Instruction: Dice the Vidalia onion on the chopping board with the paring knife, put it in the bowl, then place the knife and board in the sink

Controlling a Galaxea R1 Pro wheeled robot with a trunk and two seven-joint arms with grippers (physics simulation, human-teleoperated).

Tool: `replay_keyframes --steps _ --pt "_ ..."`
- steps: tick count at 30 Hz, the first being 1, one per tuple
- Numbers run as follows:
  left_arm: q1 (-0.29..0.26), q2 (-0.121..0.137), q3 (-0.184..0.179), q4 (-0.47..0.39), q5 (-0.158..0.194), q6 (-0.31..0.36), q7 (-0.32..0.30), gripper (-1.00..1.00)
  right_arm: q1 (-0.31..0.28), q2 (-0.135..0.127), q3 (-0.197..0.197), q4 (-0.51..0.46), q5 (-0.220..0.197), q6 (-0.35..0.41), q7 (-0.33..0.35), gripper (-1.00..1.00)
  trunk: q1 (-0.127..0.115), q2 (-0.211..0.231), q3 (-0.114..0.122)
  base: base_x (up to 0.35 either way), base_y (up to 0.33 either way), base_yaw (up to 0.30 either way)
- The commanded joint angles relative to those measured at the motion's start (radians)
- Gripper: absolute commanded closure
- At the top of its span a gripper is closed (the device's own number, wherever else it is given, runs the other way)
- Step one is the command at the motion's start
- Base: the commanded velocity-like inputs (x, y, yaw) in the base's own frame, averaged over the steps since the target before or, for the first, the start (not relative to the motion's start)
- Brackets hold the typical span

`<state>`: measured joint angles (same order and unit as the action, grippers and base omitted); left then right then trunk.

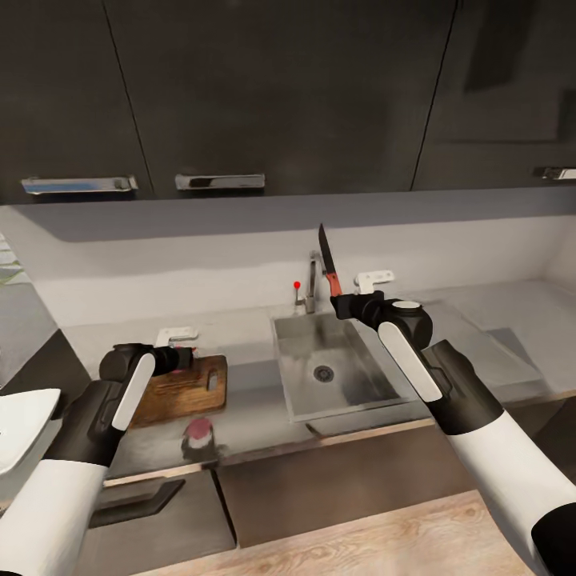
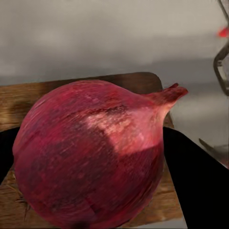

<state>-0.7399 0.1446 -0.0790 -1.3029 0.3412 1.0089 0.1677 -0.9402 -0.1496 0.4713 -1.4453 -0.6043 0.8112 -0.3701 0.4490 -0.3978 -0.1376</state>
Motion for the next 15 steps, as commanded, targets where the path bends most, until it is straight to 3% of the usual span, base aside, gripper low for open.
replay_keyframes --steps 1,8,15 --pt "-0.001 0.001 -0.002 0.001 0.01 0.002 0.01 1.0 -0.002 -0.001 0.003 -0.001 -0.01 0.002 -0.01 1.0 0.001 -0.002 -0.002 0.18 0.246 0.0" --pt "-0.001 0.002 -0.001 0.034 0.01 0.002 0.01 1.0 -0.002 -0.001 0.021 -0.001 -0.011 0.002 -0.01 1.0 0.001 -0.002 -0.002 0.209 0.188 0.0" --pt "-0.001 0.012 -0.002 0.054 0.01 0.003 0.008 1.0 -0.002 -0.001 0.029 -0.001 -0.011 0.002 -0.01 1.0 0.001 -0.002 -0.002 0.033 0.021 0.0"
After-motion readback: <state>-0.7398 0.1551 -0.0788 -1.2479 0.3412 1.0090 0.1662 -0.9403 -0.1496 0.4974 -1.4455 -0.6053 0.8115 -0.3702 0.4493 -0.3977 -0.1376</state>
